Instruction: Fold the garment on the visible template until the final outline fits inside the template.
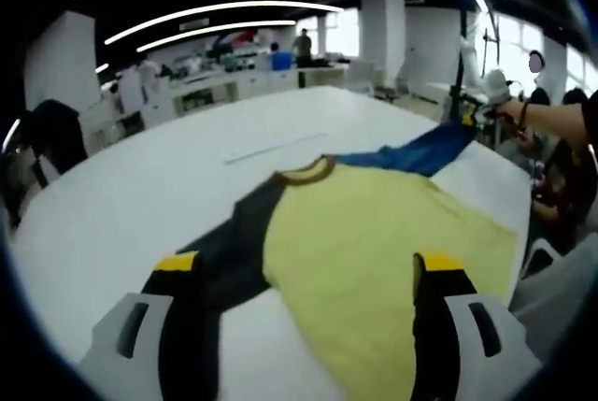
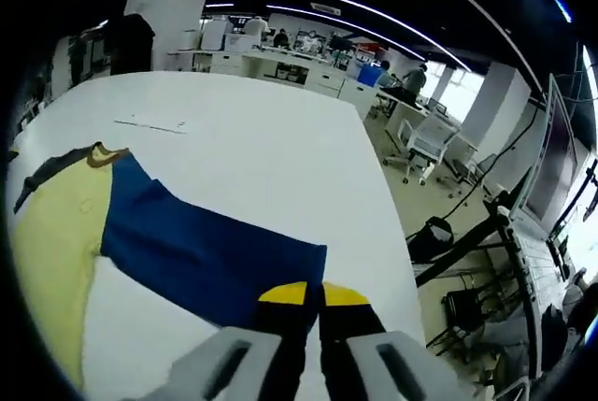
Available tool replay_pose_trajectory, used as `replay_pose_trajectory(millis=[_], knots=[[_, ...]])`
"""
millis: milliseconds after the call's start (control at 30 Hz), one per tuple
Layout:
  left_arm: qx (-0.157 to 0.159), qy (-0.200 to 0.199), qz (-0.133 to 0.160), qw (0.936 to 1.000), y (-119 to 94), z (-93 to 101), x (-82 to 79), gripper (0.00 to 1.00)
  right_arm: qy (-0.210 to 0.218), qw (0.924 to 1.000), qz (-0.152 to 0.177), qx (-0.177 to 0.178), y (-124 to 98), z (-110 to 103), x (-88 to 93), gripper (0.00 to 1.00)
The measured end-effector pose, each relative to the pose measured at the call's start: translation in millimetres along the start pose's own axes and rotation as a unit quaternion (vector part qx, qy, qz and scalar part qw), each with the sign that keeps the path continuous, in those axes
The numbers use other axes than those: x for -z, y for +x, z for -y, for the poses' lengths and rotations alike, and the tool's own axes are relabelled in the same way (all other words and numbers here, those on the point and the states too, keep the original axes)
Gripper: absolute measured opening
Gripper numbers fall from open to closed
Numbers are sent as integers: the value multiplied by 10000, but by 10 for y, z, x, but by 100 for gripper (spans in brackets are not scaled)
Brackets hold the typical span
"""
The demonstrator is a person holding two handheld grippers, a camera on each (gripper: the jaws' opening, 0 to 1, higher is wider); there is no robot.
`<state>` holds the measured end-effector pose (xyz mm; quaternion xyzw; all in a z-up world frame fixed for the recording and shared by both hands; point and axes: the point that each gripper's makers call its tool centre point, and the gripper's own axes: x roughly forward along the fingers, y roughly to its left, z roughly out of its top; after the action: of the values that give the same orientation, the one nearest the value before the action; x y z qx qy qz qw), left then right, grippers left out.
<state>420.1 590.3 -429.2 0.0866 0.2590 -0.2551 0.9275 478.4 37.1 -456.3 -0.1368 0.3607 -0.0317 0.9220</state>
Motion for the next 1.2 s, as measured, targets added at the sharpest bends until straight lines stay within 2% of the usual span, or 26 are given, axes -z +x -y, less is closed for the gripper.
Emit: replay_pose_trajectory(millis=[233, 300, 633, 833, 1200], knots=[[23, 97, 8, 10000, -20, 25, -2, 98, -12, 9994, -332, -78, 17, -71, 81, 0], [37, 143, 16, 9999, -27, 30, -6, 99, -14, 9994, -321, -123, 4, -105, 58, 0], [141, 247, -38, 9996, -46, 55, 14, 99, 223, 9985, -194, -452, -42, -376, -137, 0], [190, 485, -67, 9986, -54, 92, 20, 99, 128, 9975, -74, -689, -57, -622, -292, 0], [355, 447, -66, 9983, -92, 177, 40, 99, 17, 9939, 146, -1089, -74, -1125, -614, 0]])
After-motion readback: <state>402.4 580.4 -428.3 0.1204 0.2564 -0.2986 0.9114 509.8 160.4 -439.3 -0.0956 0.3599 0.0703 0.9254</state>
